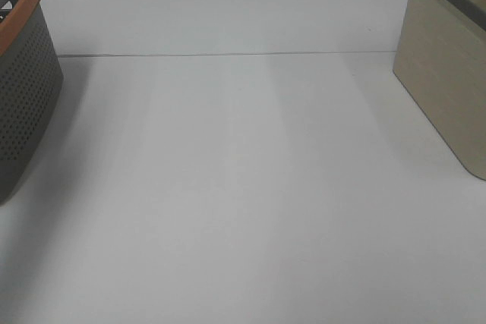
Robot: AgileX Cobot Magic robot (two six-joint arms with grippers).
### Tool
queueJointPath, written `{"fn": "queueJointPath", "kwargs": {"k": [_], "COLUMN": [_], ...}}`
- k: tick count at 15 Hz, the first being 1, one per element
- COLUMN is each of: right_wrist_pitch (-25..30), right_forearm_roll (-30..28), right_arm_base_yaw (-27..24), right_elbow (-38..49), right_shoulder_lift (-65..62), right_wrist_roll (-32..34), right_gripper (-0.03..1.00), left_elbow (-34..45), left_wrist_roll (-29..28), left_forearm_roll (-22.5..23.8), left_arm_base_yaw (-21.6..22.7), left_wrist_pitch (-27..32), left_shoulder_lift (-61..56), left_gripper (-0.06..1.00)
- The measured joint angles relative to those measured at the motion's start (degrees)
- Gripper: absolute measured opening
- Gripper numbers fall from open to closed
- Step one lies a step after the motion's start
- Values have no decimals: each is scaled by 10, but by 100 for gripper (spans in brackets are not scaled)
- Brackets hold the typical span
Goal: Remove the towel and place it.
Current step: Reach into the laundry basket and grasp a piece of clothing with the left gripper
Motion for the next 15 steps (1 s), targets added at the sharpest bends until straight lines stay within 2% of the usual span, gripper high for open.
{"fn": "queueJointPath", "kwargs": {"k": [5, 7, 10, 11, 15], "right_wrist_pitch": [0, 0, 0, 0, 0], "right_forearm_roll": [0, 0, 0, 0, 0], "right_arm_base_yaw": [0, 0, 0, 0, 0], "right_elbow": [0, 0, 0, 0, 0], "right_shoulder_lift": [0, 0, 0, 0, 0], "right_wrist_roll": [0, 0, 0, 0, 0], "right_gripper": [68, 68, 68, 68, 68], "left_elbow": [-73, -96, -102, -102, -102], "left_wrist_roll": [51, 80, 147, 201, 272], "left_forearm_roll": [5, -4, -29, -62, -107], "left_arm_base_yaw": [4, 38, 119, 158, 192], "left_wrist_pitch": [21, 27, 22, -6, -54], "left_shoulder_lift": [108, 145, 173, 188, 214], "left_gripper": [66, 66, 66, 66, 66]}}
